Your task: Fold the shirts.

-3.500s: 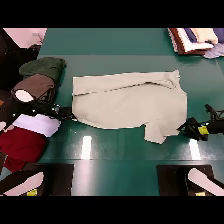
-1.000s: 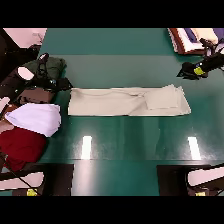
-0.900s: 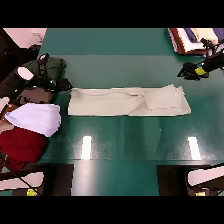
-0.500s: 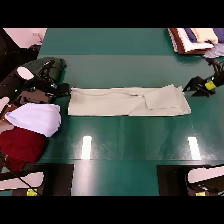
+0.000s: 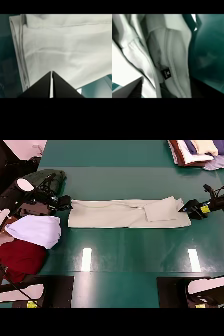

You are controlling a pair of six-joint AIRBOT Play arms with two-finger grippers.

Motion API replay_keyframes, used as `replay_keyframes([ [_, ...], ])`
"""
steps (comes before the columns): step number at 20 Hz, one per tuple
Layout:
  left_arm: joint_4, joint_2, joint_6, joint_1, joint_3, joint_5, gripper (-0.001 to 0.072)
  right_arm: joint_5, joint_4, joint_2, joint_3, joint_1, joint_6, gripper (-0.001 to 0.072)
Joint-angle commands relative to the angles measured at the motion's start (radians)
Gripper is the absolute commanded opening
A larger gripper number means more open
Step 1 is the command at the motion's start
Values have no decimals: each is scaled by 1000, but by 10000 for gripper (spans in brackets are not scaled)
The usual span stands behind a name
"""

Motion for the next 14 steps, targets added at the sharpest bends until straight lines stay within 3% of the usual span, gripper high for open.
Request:
replay_keyframes([
  [1, -8, -1, 6, -33, 0, 3, 41, -2, -5, -57, 18, 1, -16, 532],
  [4, -8, -1, 36, -131, 1, 64, 19, 36, 45, -101, 21, 17, -27, 287],
  [6, -8, -8, 33, -176, 29, 109, 19, 38, 45, -106, 21, 23, -46, 61],
  [7, -10, -20, 32, -193, 58, 111, 19, 38, 45, -99, 21, 23, -46, 18],
  [12, -35, -134, 24, -297, 256, 109, 19, 60, 56, 29, 21, 28, -44, 13],
  [14, -36, -210, 0, -349, 334, 109, 19, 89, 147, 102, 21, 37, -40, 13],
])
